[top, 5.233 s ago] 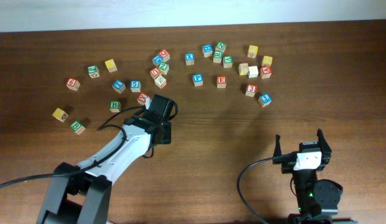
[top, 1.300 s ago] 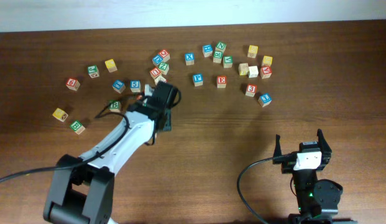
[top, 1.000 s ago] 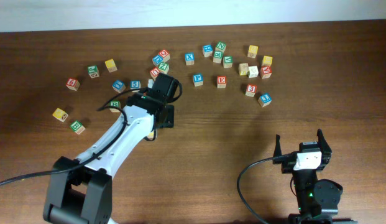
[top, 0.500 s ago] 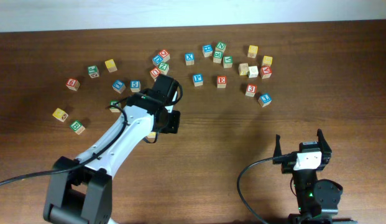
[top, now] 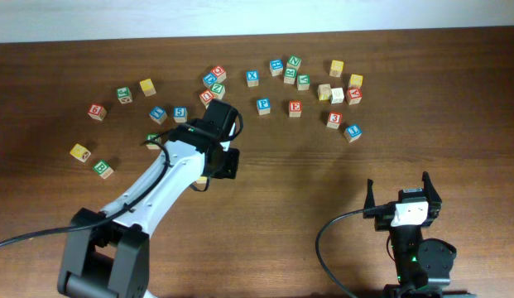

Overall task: Spell out ICRA
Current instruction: 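Move the left gripper back over the block cluster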

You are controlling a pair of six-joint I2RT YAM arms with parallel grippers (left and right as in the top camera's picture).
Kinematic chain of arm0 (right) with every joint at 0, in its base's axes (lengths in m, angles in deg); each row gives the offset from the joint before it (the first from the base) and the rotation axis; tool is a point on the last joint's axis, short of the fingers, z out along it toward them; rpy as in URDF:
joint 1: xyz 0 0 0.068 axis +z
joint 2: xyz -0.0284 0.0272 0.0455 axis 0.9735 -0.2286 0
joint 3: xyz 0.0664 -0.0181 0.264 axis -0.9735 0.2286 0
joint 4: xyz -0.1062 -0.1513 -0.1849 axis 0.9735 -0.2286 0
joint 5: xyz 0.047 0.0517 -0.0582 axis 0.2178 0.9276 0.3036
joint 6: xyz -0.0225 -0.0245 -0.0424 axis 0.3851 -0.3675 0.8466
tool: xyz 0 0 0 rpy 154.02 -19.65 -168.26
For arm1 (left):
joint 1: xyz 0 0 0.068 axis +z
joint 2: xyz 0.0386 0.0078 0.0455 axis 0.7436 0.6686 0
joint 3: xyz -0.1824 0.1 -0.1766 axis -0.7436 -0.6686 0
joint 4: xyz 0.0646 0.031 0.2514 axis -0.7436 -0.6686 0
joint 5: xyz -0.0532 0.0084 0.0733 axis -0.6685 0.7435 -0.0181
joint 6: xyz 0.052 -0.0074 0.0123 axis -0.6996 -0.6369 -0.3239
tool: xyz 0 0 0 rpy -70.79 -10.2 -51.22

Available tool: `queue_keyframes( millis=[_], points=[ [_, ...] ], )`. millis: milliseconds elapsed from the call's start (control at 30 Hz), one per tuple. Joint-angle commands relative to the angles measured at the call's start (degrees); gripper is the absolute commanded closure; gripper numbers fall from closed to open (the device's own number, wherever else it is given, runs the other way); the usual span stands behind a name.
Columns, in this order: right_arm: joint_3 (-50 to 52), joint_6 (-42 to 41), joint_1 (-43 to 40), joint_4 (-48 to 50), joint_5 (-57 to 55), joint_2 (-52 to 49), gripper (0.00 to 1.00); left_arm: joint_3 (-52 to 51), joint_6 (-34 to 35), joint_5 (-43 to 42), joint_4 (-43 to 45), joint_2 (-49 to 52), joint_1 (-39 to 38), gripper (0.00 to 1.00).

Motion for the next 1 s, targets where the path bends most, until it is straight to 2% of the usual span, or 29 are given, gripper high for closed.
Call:
queue_keyframes(
  millis=[0, 167, 600, 967],
  points=[
    [0.3, -0.2, 0.0, -0.2, 0.5, 0.3, 0.02, -3.7, 0.4, 0.2, 0.9, 0.6, -0.2, 1.00],
    [0.3, -0.2, 0.0, -0.2, 0.5, 0.3, 0.02, -7.0, 1.6, 1.1, 4.8, 1.1, -0.2, 1.00],
    [0.3, -0.2, 0.0, -0.2, 0.5, 0.3, 0.02, -7.0, 3.4, 4.9, 8.7, 6.7, -0.2, 1.00],
    [0.3, -0.2, 0.0, -0.2, 0.5, 0.3, 0.02, -7.0, 3.4, 6.3, 10.4, 6.9, -0.2, 1.00]
  ],
)
